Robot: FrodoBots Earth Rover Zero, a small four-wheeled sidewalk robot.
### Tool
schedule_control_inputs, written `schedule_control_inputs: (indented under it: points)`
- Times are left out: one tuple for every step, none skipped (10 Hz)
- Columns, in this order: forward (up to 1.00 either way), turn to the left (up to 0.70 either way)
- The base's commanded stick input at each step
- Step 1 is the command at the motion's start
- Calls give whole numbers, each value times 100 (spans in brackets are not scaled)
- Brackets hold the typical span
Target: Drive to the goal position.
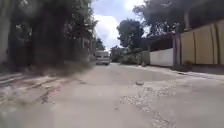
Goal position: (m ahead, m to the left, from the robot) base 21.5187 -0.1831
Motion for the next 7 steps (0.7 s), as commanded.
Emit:
schedule_control_inputs:
  points:
    - [100,-1]
    - [100,-2]
    - [100,-2]
    - [100,-2]
    - [100,-2]
    - [100,-2]
    - [100,-2]
